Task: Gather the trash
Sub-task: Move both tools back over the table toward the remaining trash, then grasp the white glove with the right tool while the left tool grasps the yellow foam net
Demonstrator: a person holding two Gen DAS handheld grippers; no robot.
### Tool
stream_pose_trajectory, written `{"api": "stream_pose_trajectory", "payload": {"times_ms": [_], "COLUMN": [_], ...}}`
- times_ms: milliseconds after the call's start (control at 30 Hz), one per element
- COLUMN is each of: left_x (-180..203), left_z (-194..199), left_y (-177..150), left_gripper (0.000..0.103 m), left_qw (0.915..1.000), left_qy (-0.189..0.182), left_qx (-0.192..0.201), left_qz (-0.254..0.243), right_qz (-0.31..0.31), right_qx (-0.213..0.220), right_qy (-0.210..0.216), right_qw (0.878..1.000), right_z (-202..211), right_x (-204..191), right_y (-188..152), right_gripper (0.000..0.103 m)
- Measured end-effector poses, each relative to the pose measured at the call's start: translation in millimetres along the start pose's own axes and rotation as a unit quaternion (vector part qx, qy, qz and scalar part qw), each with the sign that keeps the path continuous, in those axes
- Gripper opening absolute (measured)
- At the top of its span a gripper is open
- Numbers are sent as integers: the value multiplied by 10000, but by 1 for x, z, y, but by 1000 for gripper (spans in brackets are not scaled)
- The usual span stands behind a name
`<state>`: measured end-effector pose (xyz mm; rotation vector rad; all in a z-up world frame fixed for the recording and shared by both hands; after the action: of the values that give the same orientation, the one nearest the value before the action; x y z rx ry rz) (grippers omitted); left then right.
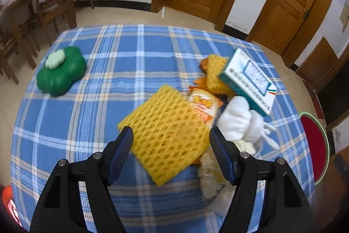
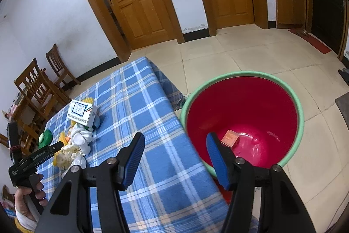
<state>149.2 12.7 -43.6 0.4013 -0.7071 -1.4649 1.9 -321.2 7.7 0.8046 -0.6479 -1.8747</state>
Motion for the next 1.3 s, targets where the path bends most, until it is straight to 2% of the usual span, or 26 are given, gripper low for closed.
{"api": "stream_pose_trajectory", "payload": {"times_ms": [333,500,733,1000,1300], "left_x": [-12,-13,-15,-22,-24], "left_z": [-4,-3,1,3,5], "left_y": [-1,-3,-5,-6,-7], "left_gripper": [74,68,64,54,55], "left_qw": [9993,9990,9987,9968,9968], "left_qy": [-254,-336,-349,-507,-529], "left_qx": [42,95,142,187,199], "left_qz": [282,296,348,581,574], "right_qz": [390,613,868,1015,1124], "right_qx": [-119,-190,-329,-552,-872], "right_qy": [242,492,909,1333,1577], "right_qw": [9989,9967,9915,9843,9772], "right_z": [-16,-29,-46,-70,-98], "right_x": [-37,-61,-98,-136,-163], "right_y": [2,4,3,-3,-16], "right_gripper": [62,62,62,62,62]}}
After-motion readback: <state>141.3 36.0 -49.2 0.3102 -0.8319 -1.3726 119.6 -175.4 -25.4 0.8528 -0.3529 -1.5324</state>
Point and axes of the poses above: each gripper's, at about its wrist camera, not at the fingertips, and z roughly against the way its jaws point, x to its right, y to its top, the point moved 1 cm from there along -z, roughly the way its jaws point, and after that the axes turned 7 degrees about x, right-handed, at the moved point
